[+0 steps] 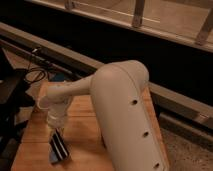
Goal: Place the eraser on the white sponge
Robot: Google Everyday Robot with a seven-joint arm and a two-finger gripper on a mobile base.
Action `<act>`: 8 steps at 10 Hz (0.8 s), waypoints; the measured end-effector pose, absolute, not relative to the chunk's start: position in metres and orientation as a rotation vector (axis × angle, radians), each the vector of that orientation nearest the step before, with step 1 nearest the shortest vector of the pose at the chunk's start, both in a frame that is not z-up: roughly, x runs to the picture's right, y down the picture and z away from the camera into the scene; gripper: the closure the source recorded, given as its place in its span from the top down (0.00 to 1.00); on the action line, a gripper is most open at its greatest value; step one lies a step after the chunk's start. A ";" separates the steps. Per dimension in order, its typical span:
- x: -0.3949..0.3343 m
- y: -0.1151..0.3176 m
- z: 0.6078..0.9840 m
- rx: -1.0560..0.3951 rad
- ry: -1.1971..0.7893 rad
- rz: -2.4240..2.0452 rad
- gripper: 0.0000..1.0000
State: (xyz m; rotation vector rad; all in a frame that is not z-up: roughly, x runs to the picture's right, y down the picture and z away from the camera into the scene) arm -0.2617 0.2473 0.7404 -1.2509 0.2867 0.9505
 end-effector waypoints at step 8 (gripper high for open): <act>-0.268 0.245 0.733 -1.239 0.285 0.928 0.74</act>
